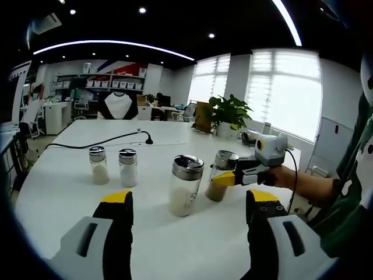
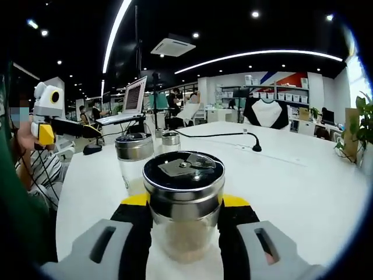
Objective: Rotate the seasoning bottle until the label or dispensing opening points toward the visible target arrow and the bottle remains upright within the marked orientation range
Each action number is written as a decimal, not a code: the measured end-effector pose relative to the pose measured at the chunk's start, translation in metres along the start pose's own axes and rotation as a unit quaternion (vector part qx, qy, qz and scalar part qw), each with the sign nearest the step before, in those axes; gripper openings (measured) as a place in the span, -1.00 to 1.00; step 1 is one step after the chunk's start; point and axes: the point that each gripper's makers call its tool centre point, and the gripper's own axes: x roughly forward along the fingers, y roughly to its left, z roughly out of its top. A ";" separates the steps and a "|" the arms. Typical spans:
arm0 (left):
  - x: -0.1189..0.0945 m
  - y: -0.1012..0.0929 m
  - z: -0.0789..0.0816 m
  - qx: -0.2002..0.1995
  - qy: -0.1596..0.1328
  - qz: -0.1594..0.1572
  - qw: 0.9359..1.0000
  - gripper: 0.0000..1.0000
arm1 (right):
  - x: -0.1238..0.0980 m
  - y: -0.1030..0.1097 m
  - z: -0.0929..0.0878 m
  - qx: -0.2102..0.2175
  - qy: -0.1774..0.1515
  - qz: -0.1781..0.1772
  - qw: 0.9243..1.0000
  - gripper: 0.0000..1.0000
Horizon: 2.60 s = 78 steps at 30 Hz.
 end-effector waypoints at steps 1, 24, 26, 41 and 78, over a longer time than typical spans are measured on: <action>0.000 0.000 0.000 -0.001 0.000 0.000 1.000 0.67 | 0.000 -0.001 0.000 0.001 0.000 -0.005 1.000 -0.15; -0.001 -0.002 -0.002 -0.007 0.000 0.001 1.000 0.67 | 0.001 -0.007 -0.001 0.036 0.001 -0.123 0.992 -0.15; -0.001 -0.002 -0.002 -0.006 0.001 0.000 1.000 0.67 | 0.001 -0.007 -0.001 0.038 0.000 -0.134 0.990 -0.15; -0.002 0.000 -0.002 -0.009 -0.001 0.002 1.000 0.67 | 0.001 -0.010 -0.001 0.051 -0.009 -0.191 0.980 -0.15; -0.004 0.000 -0.004 -0.013 0.000 0.006 1.000 0.67 | 0.002 -0.011 -0.002 0.047 0.012 -0.228 0.972 -0.03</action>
